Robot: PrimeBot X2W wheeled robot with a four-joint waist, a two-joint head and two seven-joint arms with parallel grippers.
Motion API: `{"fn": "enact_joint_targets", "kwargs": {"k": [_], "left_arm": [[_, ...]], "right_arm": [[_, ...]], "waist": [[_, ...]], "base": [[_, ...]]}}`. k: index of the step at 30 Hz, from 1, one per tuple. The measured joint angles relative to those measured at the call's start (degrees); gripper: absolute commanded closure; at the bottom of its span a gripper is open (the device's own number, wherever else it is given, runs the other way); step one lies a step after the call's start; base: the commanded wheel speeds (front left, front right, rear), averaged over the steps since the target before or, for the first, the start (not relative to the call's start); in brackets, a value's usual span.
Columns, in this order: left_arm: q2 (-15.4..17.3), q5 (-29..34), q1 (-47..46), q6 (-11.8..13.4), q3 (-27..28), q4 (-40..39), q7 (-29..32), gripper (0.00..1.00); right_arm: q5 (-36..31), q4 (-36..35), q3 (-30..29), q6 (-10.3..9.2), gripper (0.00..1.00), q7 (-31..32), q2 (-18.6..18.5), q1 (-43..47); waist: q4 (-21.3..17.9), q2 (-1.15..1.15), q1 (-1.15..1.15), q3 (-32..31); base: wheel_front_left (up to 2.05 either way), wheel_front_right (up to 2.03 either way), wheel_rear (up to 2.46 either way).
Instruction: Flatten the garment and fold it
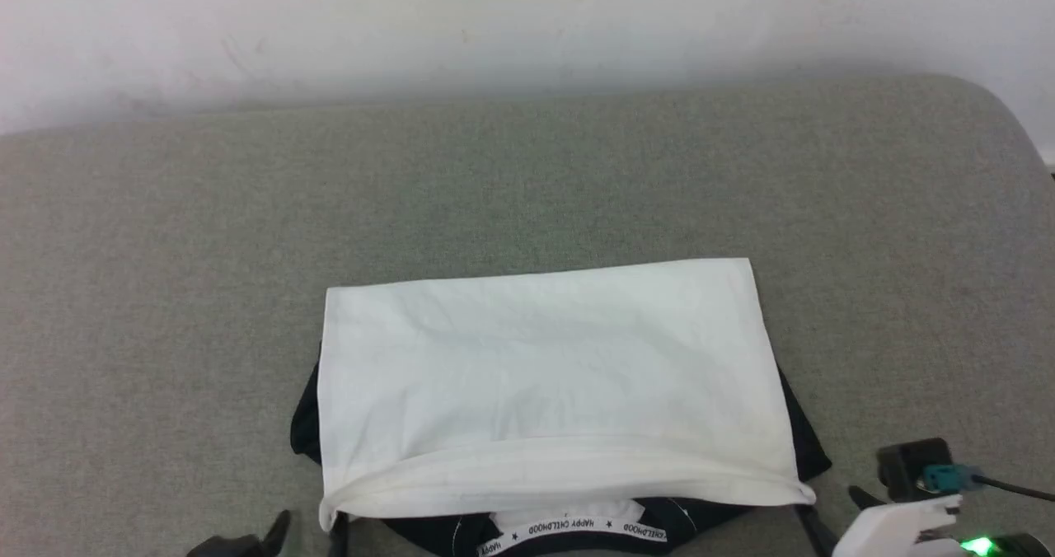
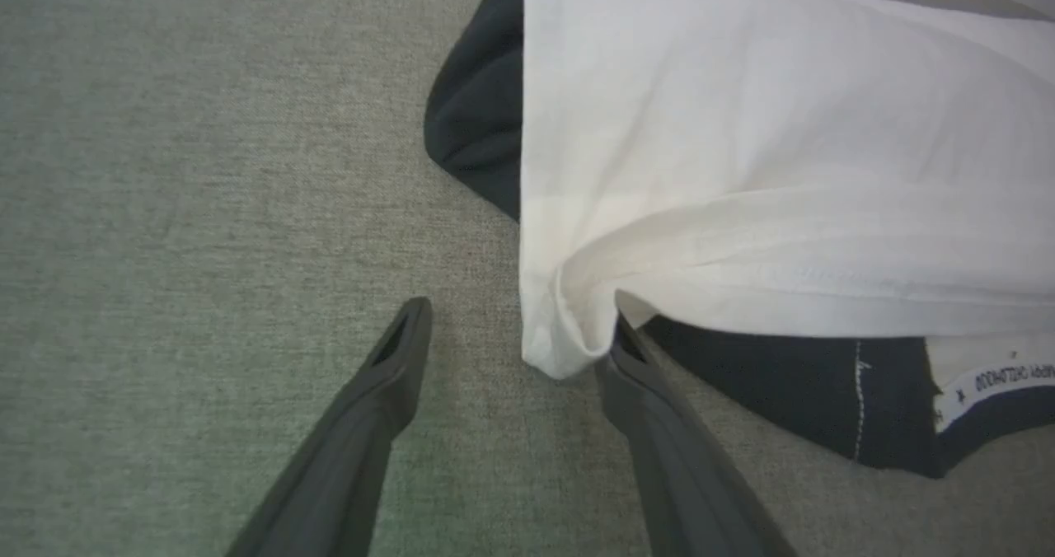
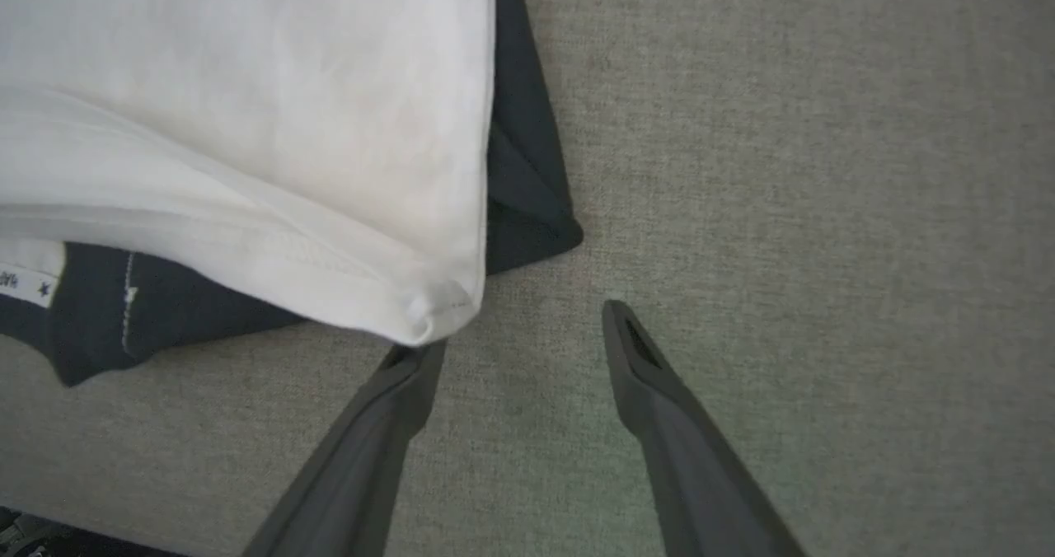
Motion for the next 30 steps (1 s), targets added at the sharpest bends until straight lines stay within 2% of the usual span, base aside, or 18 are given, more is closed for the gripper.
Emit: {"fn": "enact_joint_targets", "kwargs": {"k": [7, 14, 18, 21, 25, 30], "left_arm": [[0.55, -0.04, 1.87, 2.03, 3.83, -4.12, -6.87, 0.0], [-0.37, 3.09, -0.7, 3.48, 5.69, -6.71, -10.21, 0.0], [-2.12, 4.92, -4.64, 3.49, 6.68, -7.21, -10.59, 0.0], [-3.71, 6.22, -7.26, 3.34, 8.05, -7.76, -10.61, 0.0], [-5.2, 8.22, -9.66, 1.78, 9.18, -6.5, -10.66, 0.0], [-6.72, 10.01, -12.66, -0.15, 10.23, -4.3, -10.66, 0.0]], "right_arm": [[0.0, -4.83, -5.58, -0.01, 0.0, -0.43, 2.31, 2.81], [1.94, -7.13, -10.35, -0.01, 0.0, -9.5, 3.75, -0.02], [5.65, -3.0, -10.83, -0.01, 0.0, -14.88, 3.78, -3.6], [7.0, 1.75, -9.94, -0.01, 0.0, -16.66, 3.81, -6.31], [8.75, 8.92, -7.88, -0.01, 0.0, -16.11, 3.85, -10.75], [9.07, 18.13, -5.71, -0.02, 0.0, -12.36, 3.88, -16.93]], "waist": [[1.01, 0.0, -0.01, -2.4], [2.27, 0.0, 0.0, -3.37], [2.66, 0.0, 0.0, -3.5], [2.65, 0.0, 0.01, -3.32], [2.43, 0.0, 0.01, -2.68], [2.27, 0.0, 0.01, -1.9]], "base": [[0.0, 0.0, 0.0], [0.0, 0.0, 0.0], [0.0, 0.0, 0.0], [0.0, 0.0, 0.0], [0.0, 0.0, 0.0], [0.0, 0.0, 0.0]]}}
